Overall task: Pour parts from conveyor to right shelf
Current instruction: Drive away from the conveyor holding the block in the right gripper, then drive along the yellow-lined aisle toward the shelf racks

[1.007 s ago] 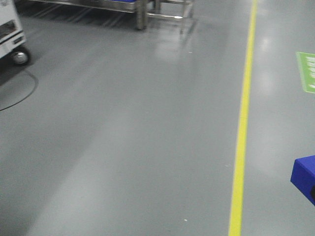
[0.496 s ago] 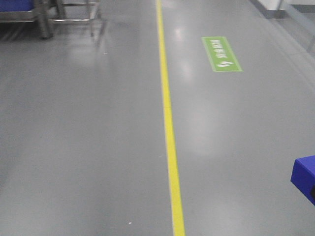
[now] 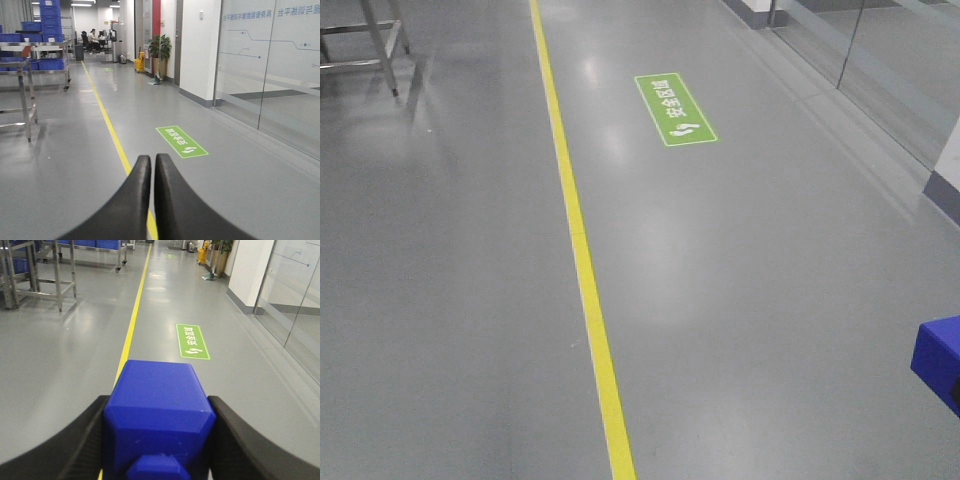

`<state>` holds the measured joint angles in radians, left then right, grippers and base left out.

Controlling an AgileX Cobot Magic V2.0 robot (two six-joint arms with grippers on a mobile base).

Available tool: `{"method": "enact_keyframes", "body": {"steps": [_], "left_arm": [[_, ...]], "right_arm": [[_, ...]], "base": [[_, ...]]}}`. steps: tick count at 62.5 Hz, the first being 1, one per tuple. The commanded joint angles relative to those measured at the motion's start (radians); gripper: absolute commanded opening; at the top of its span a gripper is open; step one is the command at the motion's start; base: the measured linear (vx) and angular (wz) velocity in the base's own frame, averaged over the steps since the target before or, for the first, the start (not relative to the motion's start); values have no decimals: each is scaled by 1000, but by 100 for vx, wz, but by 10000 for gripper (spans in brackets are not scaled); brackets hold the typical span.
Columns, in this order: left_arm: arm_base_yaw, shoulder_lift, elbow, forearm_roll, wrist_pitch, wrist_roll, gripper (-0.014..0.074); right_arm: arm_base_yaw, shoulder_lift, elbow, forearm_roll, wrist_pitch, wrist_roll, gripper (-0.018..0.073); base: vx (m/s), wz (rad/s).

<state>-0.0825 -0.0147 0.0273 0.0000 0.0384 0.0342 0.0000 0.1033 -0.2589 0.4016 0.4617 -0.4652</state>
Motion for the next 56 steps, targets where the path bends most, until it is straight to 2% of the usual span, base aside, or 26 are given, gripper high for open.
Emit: {"method": "enact_keyframes", "body": {"steps": [1, 18, 56], "left_arm": [[-4, -11, 30, 0, -72, -9, -6], [-4, -11, 30, 0, -72, -9, -6], [-4, -11, 30, 0, -72, -9, -6]], "right_arm": [[-4, 12, -29, 13, -73, -8, -10], [-4, 12, -29, 13, -72, -8, -10], [-4, 12, -29, 13, -72, -8, -10]], "base": [[28, -20], [34, 1], [51, 30]]}}
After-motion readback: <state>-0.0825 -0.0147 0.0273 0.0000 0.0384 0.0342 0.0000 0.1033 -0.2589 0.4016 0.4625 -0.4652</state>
